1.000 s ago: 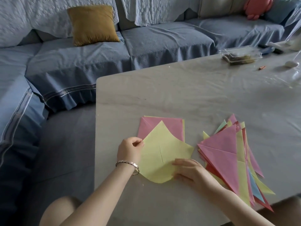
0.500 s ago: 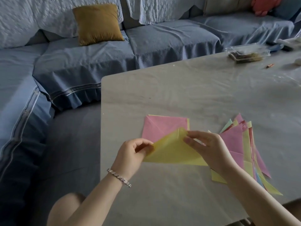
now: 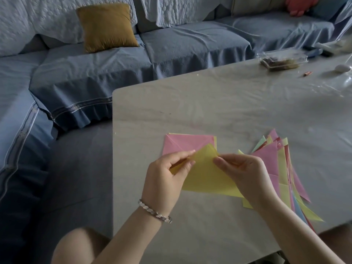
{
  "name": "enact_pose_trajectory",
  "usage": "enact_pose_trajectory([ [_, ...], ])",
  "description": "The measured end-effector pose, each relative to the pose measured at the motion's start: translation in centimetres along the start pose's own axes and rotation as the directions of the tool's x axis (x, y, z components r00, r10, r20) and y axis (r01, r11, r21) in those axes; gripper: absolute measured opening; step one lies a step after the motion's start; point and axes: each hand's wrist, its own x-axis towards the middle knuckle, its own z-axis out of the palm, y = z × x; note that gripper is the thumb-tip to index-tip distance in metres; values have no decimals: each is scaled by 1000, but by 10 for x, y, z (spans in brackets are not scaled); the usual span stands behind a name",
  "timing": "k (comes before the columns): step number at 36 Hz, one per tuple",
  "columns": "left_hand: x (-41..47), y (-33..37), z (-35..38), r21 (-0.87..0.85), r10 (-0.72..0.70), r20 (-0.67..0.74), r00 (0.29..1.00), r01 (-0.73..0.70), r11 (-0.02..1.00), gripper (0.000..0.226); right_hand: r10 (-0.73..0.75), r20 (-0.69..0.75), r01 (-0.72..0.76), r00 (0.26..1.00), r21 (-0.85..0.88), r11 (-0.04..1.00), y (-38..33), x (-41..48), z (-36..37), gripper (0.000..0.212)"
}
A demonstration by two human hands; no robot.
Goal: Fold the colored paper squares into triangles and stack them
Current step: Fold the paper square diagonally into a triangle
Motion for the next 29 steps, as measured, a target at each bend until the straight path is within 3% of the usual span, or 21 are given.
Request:
enact_pose_trajectory([
  [6, -4, 5, 5, 23, 72, -89, 993, -70, 997, 16, -34, -29, 34, 999, -3, 999, -9, -5, 0, 24],
  [18, -4, 8, 3, 41, 114, -110, 987, -110, 993, 16, -10, -85, 18, 996, 96, 995, -16, -12, 2, 18],
  [29, -4, 13, 2, -62, 36, -106, 994, -42, 997, 18, -45, -95, 55, 994, 103, 993, -21, -12, 0, 24],
])
